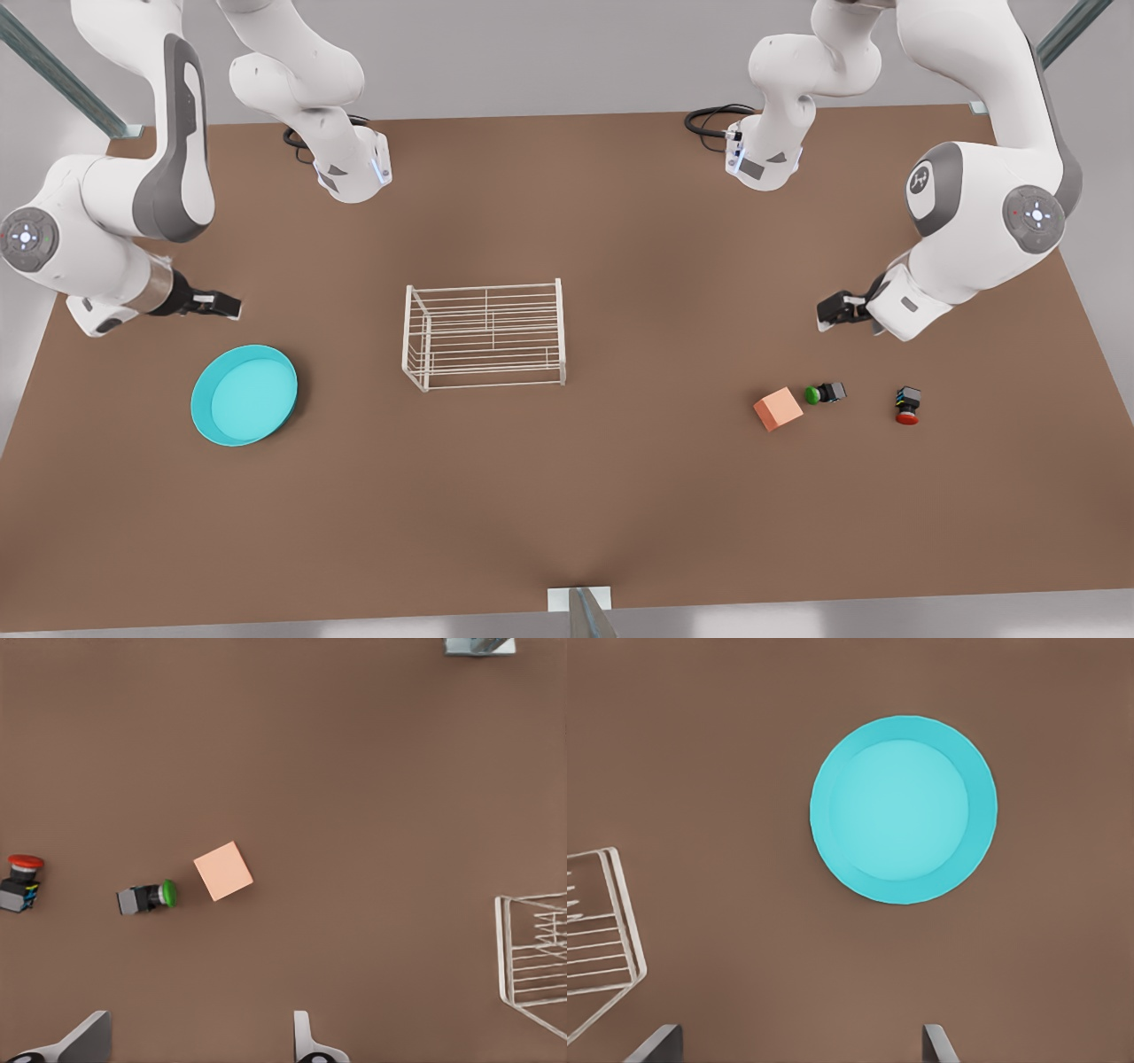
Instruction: Place the plate on the shelf with right arm and place the red button switch in the plate with left arm
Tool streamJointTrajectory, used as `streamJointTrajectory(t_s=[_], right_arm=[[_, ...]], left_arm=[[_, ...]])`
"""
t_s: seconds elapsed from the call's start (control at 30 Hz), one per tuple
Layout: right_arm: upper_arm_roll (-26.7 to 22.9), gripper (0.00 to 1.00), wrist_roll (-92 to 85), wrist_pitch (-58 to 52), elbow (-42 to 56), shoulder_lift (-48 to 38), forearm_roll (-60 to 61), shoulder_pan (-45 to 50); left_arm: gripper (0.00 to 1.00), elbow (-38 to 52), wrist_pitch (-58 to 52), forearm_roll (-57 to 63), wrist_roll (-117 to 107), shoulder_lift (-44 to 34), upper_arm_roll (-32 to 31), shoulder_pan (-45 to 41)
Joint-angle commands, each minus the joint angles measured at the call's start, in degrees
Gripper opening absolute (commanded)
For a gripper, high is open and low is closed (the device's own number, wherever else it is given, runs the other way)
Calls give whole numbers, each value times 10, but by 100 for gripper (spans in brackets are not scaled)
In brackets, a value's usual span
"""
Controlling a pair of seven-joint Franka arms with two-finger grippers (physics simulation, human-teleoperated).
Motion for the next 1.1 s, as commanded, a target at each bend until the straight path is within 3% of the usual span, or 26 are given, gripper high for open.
streamJointTrajectory(t_s=[0.0, 0.13, 0.17, 0.27, 0.3, 0.33, 0.43, 0.57, 0.63, 0.7, 1.07], right_arm=[[3, 100, 24, 67, 0, 0, -7, 62], [10, 100, 15, 60, 21, 29, -7, 62], [-2, 100, -61, 46, 31, 31, -7, 48], [0, 100, -171, -12, 134, 113, -13, 33], [-4, 100, -206, -12, 140, 147, -7, 19], [-4, 100, -211, -5, 143, 170, -11, 4], [-1, 100, -277, -3, 175, 229, 80, -70], [6, 100, -335, 51, 169, 267, 83, -113], [25, 100, -367, 84, 172, 295, 82, -152], [107, 100, -372, 113, 173, 320, 77, -242], [108, 96, -381, 134, 268, 447, 80, -284]], left_arm=[[100, 0, 21, -1, 33, -1, 0, 0], [100, -2, -12, 1, 36, -2, -4, 0], [100, -5, -16, 15, 36, -2, -1, 2], [100, -8, -36, 26, 30, -1, 0, 4], [100, -14, -20, 64, 32, -1, -1, 3], [100, -29, 77, 92, 16, 2, -4, -2], [100, -19, 28, 82, 3, 3, -4, -3], [100, -20, -30, 55, 4, 2, -3, -3], [100, -20, -29, 55, 3, 2, -3, -3], [100, -21, -29, 55, 2, 2, -3, -3], [100, -29, -29, 55, 5, -2, 3, 7]])
